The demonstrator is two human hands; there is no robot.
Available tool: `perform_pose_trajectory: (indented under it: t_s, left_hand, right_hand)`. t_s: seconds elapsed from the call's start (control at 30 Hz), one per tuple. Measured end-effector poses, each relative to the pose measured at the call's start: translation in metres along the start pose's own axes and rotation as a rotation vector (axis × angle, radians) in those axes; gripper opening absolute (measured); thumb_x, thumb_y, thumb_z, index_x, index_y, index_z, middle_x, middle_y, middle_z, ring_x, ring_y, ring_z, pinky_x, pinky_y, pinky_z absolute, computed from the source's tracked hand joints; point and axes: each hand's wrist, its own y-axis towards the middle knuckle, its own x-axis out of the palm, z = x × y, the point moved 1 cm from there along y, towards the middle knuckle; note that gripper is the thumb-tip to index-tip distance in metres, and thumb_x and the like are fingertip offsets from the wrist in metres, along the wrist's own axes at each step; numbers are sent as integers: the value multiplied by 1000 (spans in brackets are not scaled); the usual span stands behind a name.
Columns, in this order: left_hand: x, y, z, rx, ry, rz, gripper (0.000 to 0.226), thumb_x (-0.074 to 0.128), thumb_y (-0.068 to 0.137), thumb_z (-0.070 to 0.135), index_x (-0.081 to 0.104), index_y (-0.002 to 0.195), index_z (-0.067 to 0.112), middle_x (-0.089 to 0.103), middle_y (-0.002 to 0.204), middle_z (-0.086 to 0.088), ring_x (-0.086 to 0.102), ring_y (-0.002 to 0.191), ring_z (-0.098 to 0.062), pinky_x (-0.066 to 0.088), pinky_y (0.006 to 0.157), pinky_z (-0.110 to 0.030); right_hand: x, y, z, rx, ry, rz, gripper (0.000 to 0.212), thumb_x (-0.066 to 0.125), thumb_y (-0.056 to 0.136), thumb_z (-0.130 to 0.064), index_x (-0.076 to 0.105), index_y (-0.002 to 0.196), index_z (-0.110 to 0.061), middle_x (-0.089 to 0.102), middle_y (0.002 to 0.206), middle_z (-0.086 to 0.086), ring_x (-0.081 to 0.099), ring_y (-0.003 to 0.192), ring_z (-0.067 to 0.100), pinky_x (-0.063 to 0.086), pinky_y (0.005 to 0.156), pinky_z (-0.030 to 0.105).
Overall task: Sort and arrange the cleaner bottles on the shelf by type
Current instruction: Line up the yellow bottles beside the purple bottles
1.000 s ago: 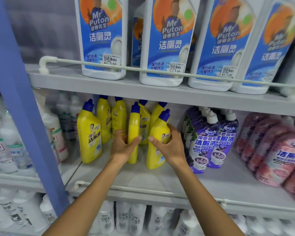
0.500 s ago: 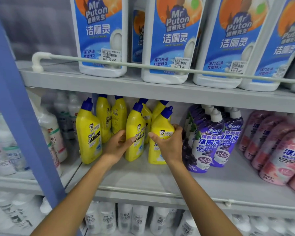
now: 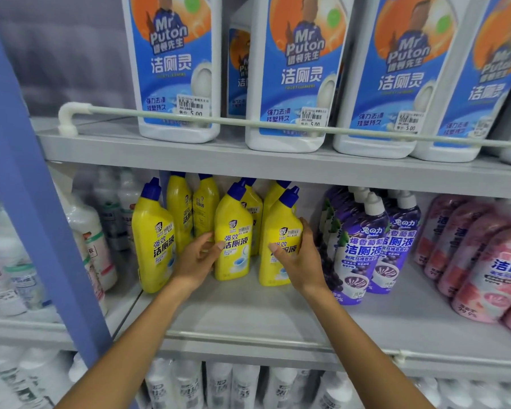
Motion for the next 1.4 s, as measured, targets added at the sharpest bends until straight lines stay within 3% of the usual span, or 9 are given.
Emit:
perform_pose_trajectory:
  t_s: [0.13, 0.33, 0.47, 0.57, 0.73, 0.87, 1.0, 1.17, 1.4]
  left_hand:
    - [18, 3, -4, 19, 61, 94, 17, 77, 88, 38, 68, 101, 34, 75, 93, 20, 71, 90, 4, 60, 87, -33]
    - [37, 15, -7, 59, 52, 139, 16, 75, 92, 29, 70, 104, 19, 78, 102, 5, 74, 95, -10, 61, 85, -37]
    - [43, 23, -9, 82, 44, 147, 19, 72, 95, 26, 70, 112, 18, 77, 108, 5, 73, 99, -7, 59, 87, -29]
    - [44, 29, -10, 92, 43, 141, 21, 71, 95, 25, 70, 116, 19, 77, 111, 5, 72, 100, -4, 57, 84, -19]
    - [46, 38, -20, 94, 82, 108, 27, 74, 93, 28, 68, 119, 21, 76, 111, 7, 72, 102, -3, 57, 90, -29]
    - [49, 43, -22, 89, 101, 90, 42, 77, 85, 42, 68, 122, 23, 76, 113, 9, 72, 104, -5, 57, 94, -34]
    - [47, 47, -20, 80, 47, 46, 57, 79, 75, 49, 66, 125, 24, 76, 116, 8, 72, 109, -10, 57, 98, -41]
    - [54, 48, -21, 66, 50, 63, 68, 80, 71, 55, 62, 129, 25, 75, 118, 10, 70, 110, -9, 55, 101, -44]
    - [61, 40, -19, 81, 53, 144, 57, 79, 75, 48, 63, 126, 28, 74, 115, 13, 70, 105, -2, 55, 95, -31]
  right_hand:
    - [2, -4, 11, 46, -111, 22, 50, 82, 87, -29, 58, 126, -8, 65, 108, -8, 62, 98, 9, 48, 79, 8]
    - [6, 10, 16, 12, -147, 122, 51, 84, 85, -24, 61, 126, -4, 68, 110, -4, 61, 93, 7, 39, 74, -4]
    - [4, 28, 24, 30, -163, 100, 56, 83, 86, -26, 57, 133, -8, 71, 120, 2, 66, 102, 15, 48, 87, 18]
    - [4, 40, 29, 46, -169, 77, 65, 82, 87, -30, 52, 141, -11, 72, 120, 6, 68, 106, 23, 49, 87, 24]
    - [6, 49, 38, 39, -192, 9, 68, 81, 88, -31, 49, 145, -13, 73, 114, 9, 70, 101, 28, 57, 89, 37]
    - [6, 51, 38, 28, -128, -51, 56, 79, 90, -27, 54, 139, -14, 73, 121, 1, 70, 104, 17, 54, 90, 26]
    - [9, 56, 45, 76, 14, -80, 56, 84, 86, -29, 54, 133, -20, 73, 117, -4, 72, 103, 8, 59, 89, 30]
    - [20, 60, 50, 127, 102, -133, 60, 81, 89, -17, 46, 138, -19, 66, 115, -13, 64, 90, -21, 48, 75, 3]
    - [21, 62, 59, 117, 98, -130, 60, 79, 91, -18, 47, 141, -13, 67, 119, -7, 64, 94, -15, 49, 76, 4]
